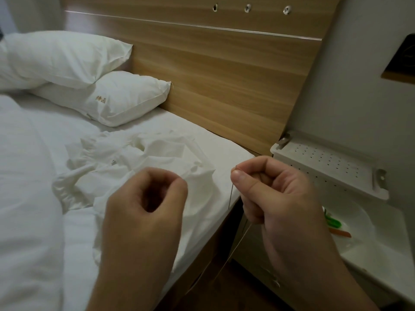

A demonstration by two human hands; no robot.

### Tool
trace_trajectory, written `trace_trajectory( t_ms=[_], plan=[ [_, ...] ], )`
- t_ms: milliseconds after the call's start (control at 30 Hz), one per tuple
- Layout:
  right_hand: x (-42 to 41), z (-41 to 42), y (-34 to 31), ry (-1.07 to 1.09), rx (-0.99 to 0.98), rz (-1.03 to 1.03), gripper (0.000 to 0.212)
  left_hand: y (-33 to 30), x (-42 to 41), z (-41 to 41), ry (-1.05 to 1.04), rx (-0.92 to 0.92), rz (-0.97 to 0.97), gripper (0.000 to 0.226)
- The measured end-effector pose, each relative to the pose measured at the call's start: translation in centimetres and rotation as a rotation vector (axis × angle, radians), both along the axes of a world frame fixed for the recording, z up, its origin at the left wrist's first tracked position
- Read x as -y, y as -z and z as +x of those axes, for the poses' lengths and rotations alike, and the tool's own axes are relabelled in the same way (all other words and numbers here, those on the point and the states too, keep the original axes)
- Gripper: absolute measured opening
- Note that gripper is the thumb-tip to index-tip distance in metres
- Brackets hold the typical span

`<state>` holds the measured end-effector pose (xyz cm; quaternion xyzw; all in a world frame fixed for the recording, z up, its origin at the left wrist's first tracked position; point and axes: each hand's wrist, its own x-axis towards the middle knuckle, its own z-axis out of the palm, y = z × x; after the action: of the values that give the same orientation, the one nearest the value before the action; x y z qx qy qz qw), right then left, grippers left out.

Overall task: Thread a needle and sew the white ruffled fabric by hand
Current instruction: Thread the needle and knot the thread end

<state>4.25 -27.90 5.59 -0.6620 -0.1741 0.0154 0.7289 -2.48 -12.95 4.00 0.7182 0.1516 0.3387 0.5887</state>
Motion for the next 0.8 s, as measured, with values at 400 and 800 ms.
trace_trajectory(
  t_ms=[400,800],
  plan=[
    [-0.8,-0.2,1.0,0.001,0.175,-0.186,0.007,-0.1,1.3,0.2,0.289,0.009,-0.312,0.027],
    [-1.6,-0.7,1.5,-0.059,0.200,-0.216,0.009,0.5,0.8,1.0,0.303,0.052,-0.557,0.029]
  ],
)
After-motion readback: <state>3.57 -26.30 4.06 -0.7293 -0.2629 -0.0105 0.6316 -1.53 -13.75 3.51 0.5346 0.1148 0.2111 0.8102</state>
